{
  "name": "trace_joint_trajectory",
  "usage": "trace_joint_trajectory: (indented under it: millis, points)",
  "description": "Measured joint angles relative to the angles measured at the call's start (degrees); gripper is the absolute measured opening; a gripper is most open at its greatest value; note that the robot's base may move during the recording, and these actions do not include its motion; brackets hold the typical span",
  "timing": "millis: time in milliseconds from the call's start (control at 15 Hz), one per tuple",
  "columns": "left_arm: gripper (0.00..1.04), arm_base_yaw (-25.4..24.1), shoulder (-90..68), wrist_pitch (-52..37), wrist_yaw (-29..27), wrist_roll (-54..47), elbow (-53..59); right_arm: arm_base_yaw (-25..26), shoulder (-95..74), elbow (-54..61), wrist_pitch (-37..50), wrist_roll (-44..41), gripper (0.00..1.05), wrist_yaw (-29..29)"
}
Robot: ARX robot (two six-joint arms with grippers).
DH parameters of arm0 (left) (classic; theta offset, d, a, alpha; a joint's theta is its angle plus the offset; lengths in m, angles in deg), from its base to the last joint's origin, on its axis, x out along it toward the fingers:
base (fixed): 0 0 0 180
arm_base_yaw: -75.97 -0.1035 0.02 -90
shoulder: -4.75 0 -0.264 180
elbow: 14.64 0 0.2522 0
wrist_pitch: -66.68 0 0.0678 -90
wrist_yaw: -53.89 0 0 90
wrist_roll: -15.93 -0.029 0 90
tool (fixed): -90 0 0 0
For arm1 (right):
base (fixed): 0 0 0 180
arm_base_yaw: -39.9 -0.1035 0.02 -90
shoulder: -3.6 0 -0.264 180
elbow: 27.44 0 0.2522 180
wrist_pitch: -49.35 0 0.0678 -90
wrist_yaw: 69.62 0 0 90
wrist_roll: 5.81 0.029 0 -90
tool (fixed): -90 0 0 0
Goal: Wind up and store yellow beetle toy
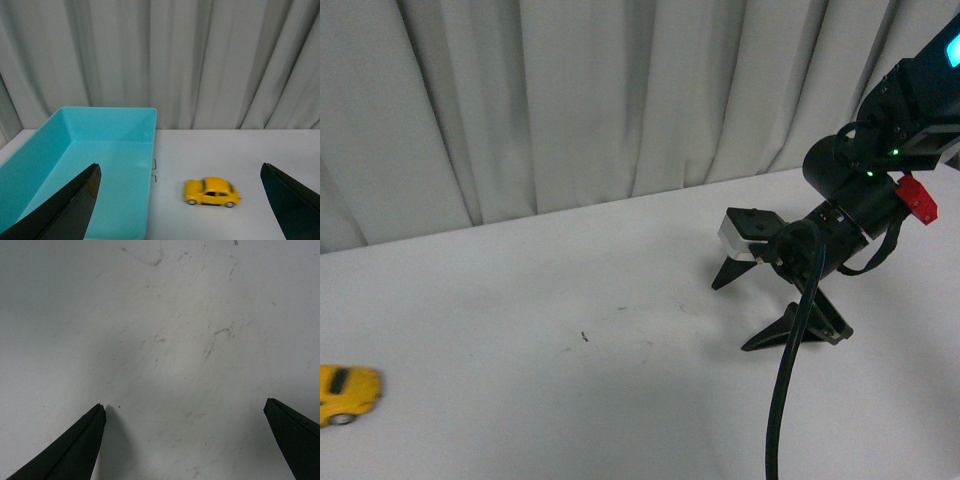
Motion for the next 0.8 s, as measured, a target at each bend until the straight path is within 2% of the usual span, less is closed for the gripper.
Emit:
trace_joint_trajectory:
  millis: [266,532,797]
  points:
    - [0.98,0.0,0.0,0.0,0.0,0.0,0.0,-0.2,3.3,3.7,2.5,-0.6,0.98,1.4]
    - [0.98,0.0,0.0,0.0,0.0,0.0,0.0,-1.1,19.9,10.1,5.7,0.5,0.98,12.1]
    - [0.98,0.0,0.0,0.0,0.0,0.0,0.0,-1.2,33.4,14.1,1.7,-0.8,0.98,16.6]
